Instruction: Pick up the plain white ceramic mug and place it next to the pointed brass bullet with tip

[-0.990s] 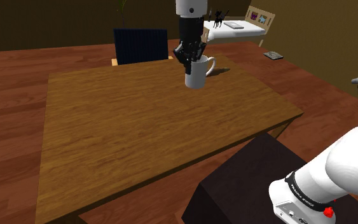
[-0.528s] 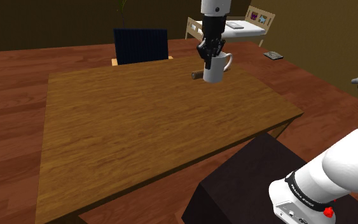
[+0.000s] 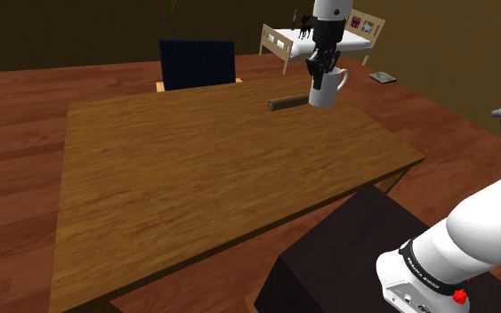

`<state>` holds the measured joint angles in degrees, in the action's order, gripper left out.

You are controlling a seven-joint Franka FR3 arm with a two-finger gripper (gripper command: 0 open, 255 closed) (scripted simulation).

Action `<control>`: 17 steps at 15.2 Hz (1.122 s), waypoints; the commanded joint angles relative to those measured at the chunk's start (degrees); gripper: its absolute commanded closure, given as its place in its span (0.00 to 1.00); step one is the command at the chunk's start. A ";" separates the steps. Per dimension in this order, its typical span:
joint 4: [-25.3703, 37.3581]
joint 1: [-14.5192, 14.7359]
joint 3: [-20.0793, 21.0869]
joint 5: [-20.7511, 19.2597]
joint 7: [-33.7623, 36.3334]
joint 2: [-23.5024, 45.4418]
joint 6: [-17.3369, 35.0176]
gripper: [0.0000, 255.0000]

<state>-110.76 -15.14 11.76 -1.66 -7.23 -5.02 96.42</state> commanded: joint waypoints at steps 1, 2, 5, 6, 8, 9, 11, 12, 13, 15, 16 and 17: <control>0.34 -1.32 -1.50 -0.66 -2.75 0.37 0.13 1.00; 0.50 -1.96 -2.24 -0.96 -4.05 0.53 0.20 1.00; 1.36 -3.88 -4.39 -1.88 -7.90 1.34 0.37 1.00; 1.78 -4.52 -5.09 -2.18 -9.17 1.72 0.41 1.00; 2.82 -5.78 -6.47 -2.74 -11.69 2.65 0.48 1.00; 3.43 -6.42 -7.14 -3.01 -12.94 3.19 0.50 1.00; 4.87 -7.69 -8.46 -3.51 -15.42 4.43 0.52 1.00; 5.69 -8.32 -9.09 -3.73 -16.65 5.13 0.50 1.00; 6.59 -8.95 -9.72 -3.94 -17.88 5.87 0.48 1.00; 8.58 -10.22 -10.94 -4.29 -20.32 7.53 0.37 1.00; 9.70 -10.85 -11.54 -4.43 -21.53 8.43 0.29 1.00; 10.72 -11.40 -12.04 -4.54 -22.58 9.26 0.21 1.00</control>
<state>-101.34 -25.95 0.27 -6.06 -28.61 3.07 96.64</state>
